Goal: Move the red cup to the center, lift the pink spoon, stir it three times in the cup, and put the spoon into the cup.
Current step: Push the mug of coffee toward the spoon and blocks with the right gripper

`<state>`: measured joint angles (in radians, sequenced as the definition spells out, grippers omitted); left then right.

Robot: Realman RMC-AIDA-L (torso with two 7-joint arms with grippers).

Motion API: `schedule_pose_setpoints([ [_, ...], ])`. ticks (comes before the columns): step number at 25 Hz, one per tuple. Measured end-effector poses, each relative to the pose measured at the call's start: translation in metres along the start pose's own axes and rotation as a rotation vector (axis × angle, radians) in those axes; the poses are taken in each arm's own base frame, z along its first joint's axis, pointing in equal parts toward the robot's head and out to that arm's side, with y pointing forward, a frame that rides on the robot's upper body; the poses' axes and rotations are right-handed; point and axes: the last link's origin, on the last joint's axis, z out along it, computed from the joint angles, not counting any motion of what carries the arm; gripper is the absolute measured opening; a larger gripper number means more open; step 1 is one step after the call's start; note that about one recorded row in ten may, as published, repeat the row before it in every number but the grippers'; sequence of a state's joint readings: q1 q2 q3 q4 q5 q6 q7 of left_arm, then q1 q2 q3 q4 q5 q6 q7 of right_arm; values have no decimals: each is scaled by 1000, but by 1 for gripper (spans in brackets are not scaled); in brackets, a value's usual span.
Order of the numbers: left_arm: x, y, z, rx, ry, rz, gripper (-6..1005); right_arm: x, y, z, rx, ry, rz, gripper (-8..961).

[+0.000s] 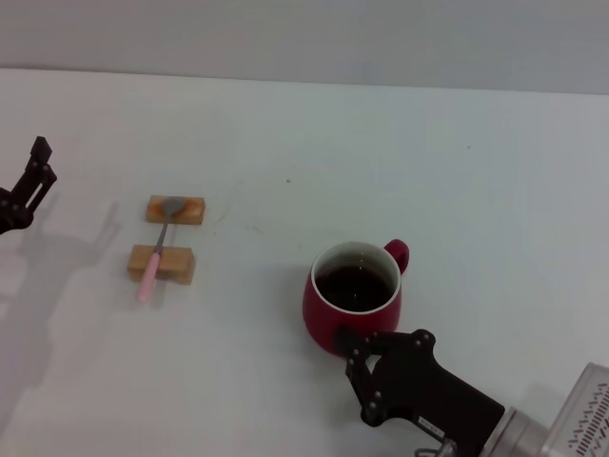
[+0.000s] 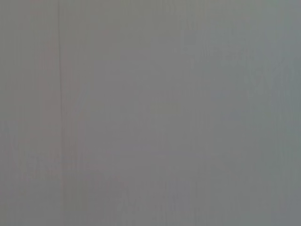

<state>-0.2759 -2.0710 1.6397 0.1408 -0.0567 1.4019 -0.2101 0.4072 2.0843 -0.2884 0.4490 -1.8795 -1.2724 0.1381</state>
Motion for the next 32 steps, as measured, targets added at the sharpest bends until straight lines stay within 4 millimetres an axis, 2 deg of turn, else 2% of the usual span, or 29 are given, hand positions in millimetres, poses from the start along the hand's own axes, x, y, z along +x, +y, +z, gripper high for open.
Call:
schedule_pose_setpoints([
  [32,-1,-1,-4,5,-8,0,795,-1,-27,1,48,25,-36,0],
])
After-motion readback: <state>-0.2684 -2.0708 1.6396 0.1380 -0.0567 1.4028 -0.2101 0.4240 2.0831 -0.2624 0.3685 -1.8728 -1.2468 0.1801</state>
